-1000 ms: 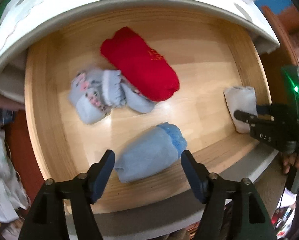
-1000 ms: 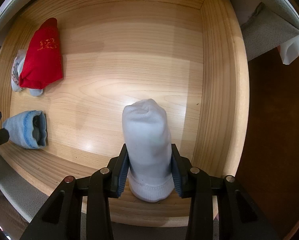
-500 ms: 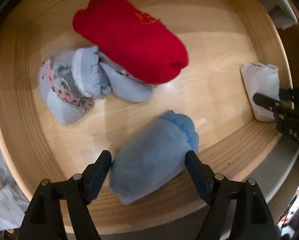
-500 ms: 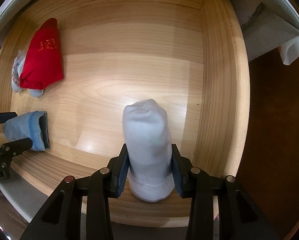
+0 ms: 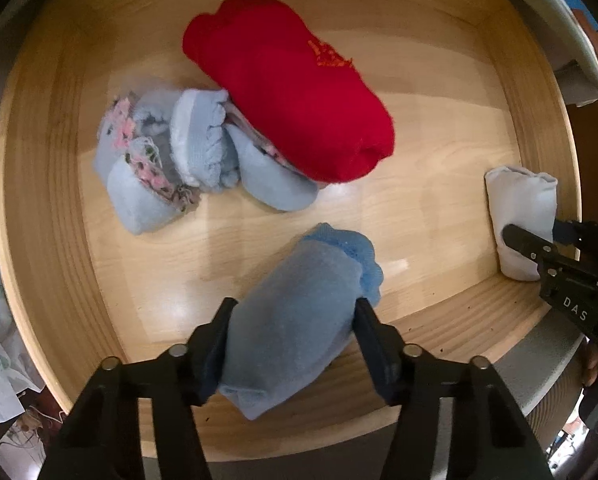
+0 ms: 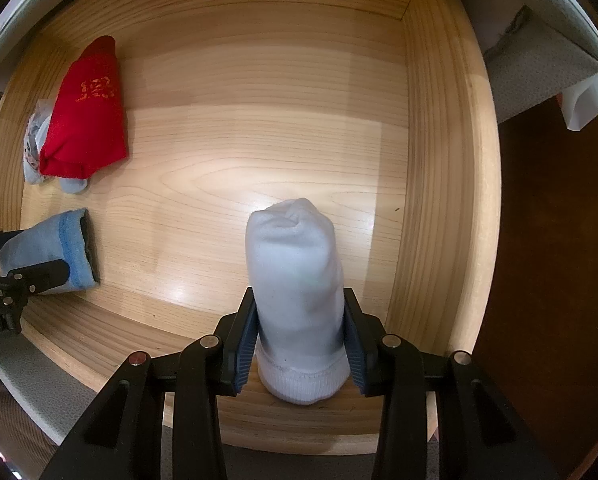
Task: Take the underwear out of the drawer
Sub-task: 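Grasp the light blue rolled sock with the left gripper while the right holds the white sock, then lift the light blue sock with the left gripper over the white box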
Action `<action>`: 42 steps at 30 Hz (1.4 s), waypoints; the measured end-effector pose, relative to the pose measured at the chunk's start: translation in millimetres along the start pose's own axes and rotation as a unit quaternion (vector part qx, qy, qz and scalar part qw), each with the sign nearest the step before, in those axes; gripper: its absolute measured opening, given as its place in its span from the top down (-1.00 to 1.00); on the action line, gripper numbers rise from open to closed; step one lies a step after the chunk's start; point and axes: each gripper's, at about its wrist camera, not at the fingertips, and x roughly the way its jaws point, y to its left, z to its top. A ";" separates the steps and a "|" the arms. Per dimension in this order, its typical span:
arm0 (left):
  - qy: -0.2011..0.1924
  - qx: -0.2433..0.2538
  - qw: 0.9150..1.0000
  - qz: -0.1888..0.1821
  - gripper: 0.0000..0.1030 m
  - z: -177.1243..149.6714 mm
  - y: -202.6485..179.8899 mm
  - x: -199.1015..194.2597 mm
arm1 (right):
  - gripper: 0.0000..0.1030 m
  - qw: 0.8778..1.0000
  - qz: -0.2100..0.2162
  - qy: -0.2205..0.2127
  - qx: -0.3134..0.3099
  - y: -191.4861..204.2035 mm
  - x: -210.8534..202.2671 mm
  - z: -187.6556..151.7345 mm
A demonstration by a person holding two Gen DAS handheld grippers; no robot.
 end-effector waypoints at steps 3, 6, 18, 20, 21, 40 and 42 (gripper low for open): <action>-0.022 -0.011 1.000 0.002 0.13 -6.8 -2.3 -8.0 | 0.27 1.000 0.000 0.000 0.000 -0.2 0.1 0.1; -0.041 -0.024 0.999 0.007 0.22 -15.8 0.5 -15.3 | 0.28 1.000 -0.002 0.001 0.000 0.2 0.6 0.0; -0.093 -0.039 0.995 -0.003 0.24 -37.7 16.9 -50.5 | 0.28 1.000 -0.005 0.002 0.002 2.4 2.2 1.3; -0.104 -0.038 0.994 0.000 0.24 -40.2 18.2 -63.3 | 0.28 1.000 -0.005 0.002 0.002 2.2 2.3 1.3; -0.111 -0.038 0.993 0.003 0.24 -42.2 18.5 -68.5 | 0.28 1.000 -0.005 0.002 0.001 1.9 2.3 1.2; -0.260 -0.055 0.964 0.014 0.24 -69.4 36.6 -201.3 | 0.32 1.000 -0.008 0.002 0.002 1.7 3.9 0.6; -0.281 -0.055 0.958 0.015 0.24 -68.3 38.5 -226.3 | 0.32 1.000 -0.009 0.002 0.001 1.5 4.0 0.7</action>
